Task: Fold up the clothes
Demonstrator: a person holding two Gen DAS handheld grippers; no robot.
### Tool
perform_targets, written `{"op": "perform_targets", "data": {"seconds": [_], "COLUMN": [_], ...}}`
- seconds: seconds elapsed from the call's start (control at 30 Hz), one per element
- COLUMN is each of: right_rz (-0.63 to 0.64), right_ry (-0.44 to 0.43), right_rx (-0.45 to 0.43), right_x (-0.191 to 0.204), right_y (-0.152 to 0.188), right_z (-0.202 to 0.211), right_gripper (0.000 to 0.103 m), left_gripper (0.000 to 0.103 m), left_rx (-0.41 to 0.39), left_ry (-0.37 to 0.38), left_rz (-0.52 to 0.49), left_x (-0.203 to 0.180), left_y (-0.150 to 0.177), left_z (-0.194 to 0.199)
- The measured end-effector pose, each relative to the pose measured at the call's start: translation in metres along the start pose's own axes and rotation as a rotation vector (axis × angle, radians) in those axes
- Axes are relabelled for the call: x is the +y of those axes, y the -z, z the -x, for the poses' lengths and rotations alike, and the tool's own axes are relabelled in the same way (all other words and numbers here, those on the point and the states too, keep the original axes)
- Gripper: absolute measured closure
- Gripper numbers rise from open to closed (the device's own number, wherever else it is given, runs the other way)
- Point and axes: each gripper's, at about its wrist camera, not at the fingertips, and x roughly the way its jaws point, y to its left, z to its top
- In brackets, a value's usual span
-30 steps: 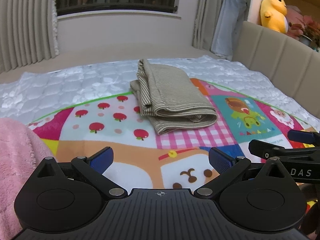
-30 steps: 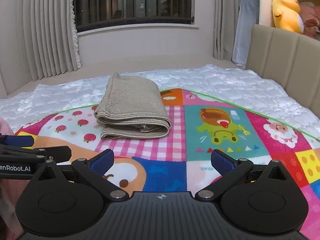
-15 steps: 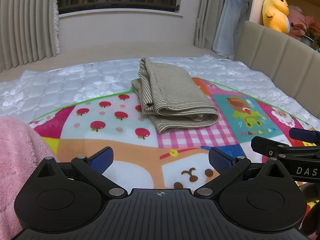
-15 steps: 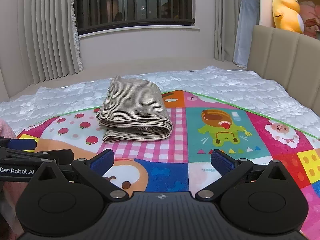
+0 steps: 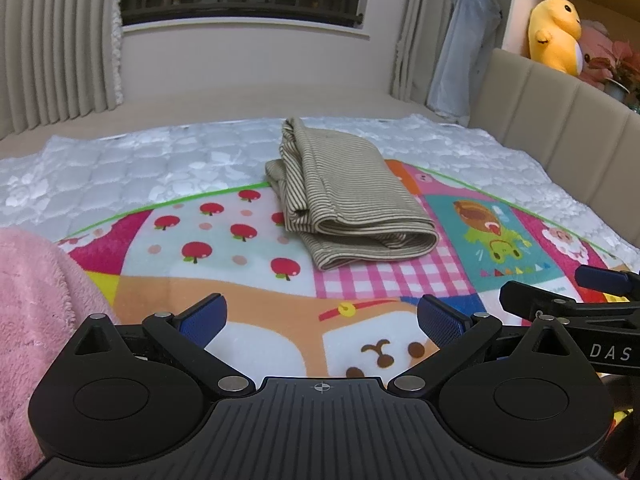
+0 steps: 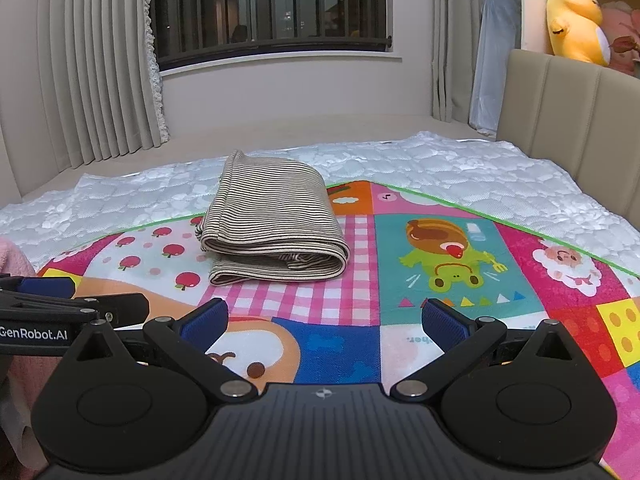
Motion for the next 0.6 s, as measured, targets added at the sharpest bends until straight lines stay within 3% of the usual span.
{"op": "perform_targets", "data": {"seconds": [0.6], "right_rz": [-0.001], "right_ry": [0.003], "right_rx": [-0.004], "right_x": [-0.0016], "right_y": [-0.0006], "right_z": [0.0011], "right_gripper": [0.000], "left_gripper": [0.000], "left_rx": [0.012], "left_ry": [0.000], "left_rz": [0.007], "left_x": [-0.0008], "left_y": [0.0011], "left_z": [0.0001]}}
